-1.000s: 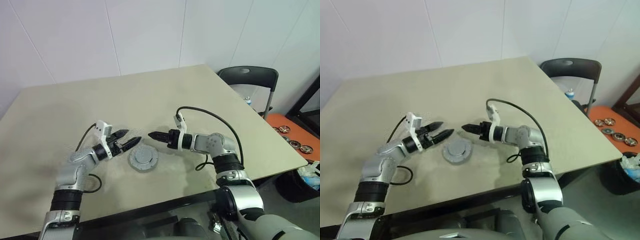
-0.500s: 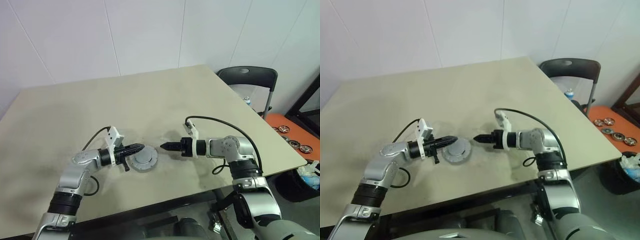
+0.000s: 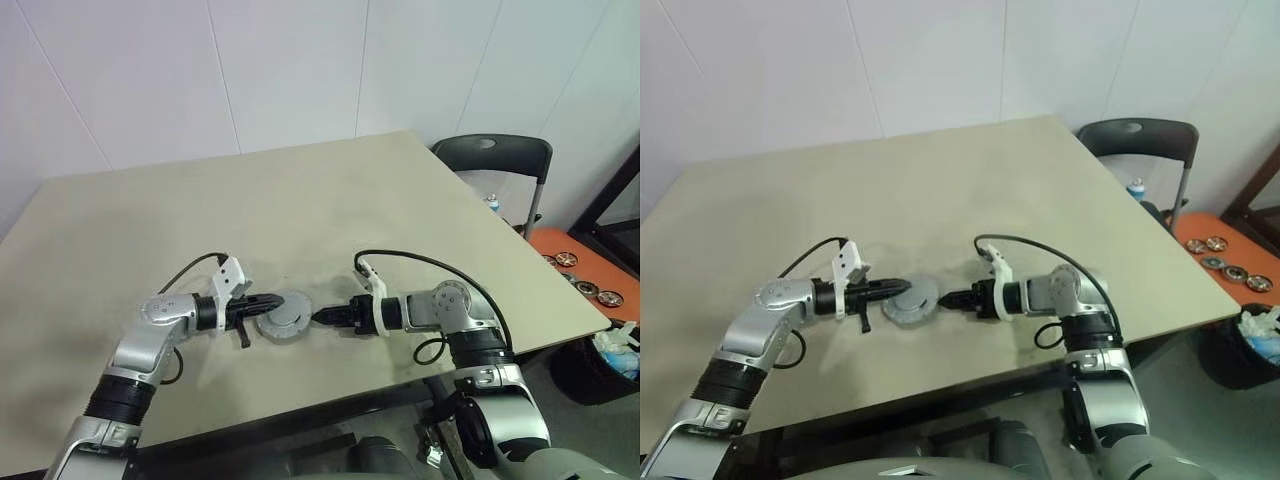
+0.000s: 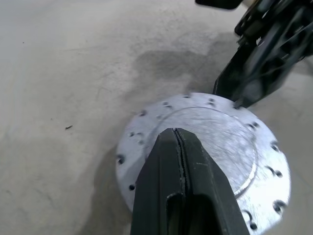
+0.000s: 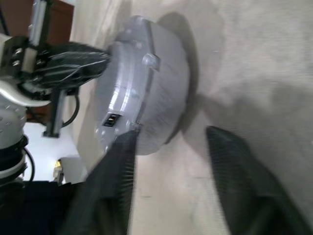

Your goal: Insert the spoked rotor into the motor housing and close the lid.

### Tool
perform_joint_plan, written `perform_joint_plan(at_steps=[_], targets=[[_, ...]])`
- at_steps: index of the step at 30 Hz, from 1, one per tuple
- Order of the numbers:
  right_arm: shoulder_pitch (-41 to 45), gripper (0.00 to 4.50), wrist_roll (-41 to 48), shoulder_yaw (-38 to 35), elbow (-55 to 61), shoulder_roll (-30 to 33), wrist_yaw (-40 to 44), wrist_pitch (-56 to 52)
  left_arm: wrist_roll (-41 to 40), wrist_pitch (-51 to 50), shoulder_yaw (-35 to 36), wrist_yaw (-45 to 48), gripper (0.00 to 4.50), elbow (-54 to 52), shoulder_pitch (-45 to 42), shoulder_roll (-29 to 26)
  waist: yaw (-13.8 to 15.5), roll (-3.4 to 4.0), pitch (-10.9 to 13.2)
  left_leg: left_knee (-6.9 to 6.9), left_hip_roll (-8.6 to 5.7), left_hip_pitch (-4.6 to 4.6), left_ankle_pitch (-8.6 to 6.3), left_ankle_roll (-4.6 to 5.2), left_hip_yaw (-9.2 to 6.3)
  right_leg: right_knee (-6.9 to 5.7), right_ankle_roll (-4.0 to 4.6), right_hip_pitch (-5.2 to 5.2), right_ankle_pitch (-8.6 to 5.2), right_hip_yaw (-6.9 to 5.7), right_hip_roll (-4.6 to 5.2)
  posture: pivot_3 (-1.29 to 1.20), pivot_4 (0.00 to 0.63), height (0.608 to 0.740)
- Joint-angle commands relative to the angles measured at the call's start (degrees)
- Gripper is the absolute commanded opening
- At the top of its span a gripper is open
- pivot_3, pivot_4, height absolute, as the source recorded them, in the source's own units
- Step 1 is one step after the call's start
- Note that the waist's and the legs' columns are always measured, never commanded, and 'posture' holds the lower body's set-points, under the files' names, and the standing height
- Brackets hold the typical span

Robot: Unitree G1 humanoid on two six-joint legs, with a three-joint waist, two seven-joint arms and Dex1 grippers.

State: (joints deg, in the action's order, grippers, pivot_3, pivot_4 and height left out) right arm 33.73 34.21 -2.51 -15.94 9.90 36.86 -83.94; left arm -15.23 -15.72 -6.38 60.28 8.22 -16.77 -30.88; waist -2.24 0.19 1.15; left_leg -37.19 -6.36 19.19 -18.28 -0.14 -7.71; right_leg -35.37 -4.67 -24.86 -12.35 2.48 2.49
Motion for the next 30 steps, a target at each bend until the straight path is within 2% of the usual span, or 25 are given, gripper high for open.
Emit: perform_joint_plan(at_steps=[1, 3, 4, 11, 21, 30], targets=[[0.3, 3.67, 1.67, 0.85, 0.12, -1.7, -0.13, -2.45, 1.63, 1.09, -1.01, 0.47, 0.0, 1.75, -1.48, -0.5, -0.07, -0.03, -0.03, 0.0, 0.0, -0.01, 0.0, 0.0, 0.0, 0.0, 0.0, 0.01, 0.0, 0.0, 0.0, 0.0, 0.0, 0.74], [0.45, 4.3, 2.02, 0.32, -1.09, -1.44, 0.38, -2.61, 1.97, 1.59, -1.12, 0.7, 0.0, 2.38, -1.98, -0.41, -0.13, -0.05, -0.04, 0.0, 0.0, -0.09, 0.0, 0.0, 0.0, 0.0, 0.0, 0.09, 0.0, 0.0, 0.0, 0.0, 0.0, 0.74], [0.46, 4.46, 1.8, 0.32, -1.68, -1.1, 0.41, -2.28, 2.09, 1.81, -1.15, 0.81, 0.0, 2.61, -2.21, -0.36, -0.13, -0.05, -0.04, 0.0, 0.0, -0.17, 0.0, 0.0, 0.0, 0.0, 0.0, 0.17, 0.0, 0.0, 0.0, 0.0, 0.0, 0.74], [1.07, 4.46, 0.71, -0.93, -2.67, -3.22, -2.06, 0.22, 2.61, 2.8, -1.34, 0.94, 0.0, 3.9, -3.43, -0.29, -0.28, -0.07, -0.06, 0.03, 0.04, -0.69, -0.01, 0.01, 0.02, 0.0, -0.01, 0.63, -0.01, 0.0, -0.04, 0.0, 0.0, 0.74], [2.04, 4.46, -0.04, -1.59, -3.48, -5.77, -5.45, 0.68, 4.2, 1.99, -3.02, 3.47, 0.0, 5.06, -3.62, -2.75, -0.39, -0.09, -0.08, 0.03, 0.15, -0.79, 0.03, -0.06, 0.03, -0.14, 0.01, 0.64, 0.01, 0.01, -0.14, 0.0, 0.0, 0.74], [5.94, 4.46, -1.67, -1.67, -9.98, -9.05, -6.76, 4.83, 6.02, 3.01, -3.73, 3.68, 0.0, 7.13, -5.32, -4.13, -0.5, -0.11, -0.1, 0.02, 0.21, -0.87, 0.1, -0.18, 0.04, -0.19, 0.13, 0.66, 0.08, 0.04, -0.24, 0.0, 0.0, 0.74]])
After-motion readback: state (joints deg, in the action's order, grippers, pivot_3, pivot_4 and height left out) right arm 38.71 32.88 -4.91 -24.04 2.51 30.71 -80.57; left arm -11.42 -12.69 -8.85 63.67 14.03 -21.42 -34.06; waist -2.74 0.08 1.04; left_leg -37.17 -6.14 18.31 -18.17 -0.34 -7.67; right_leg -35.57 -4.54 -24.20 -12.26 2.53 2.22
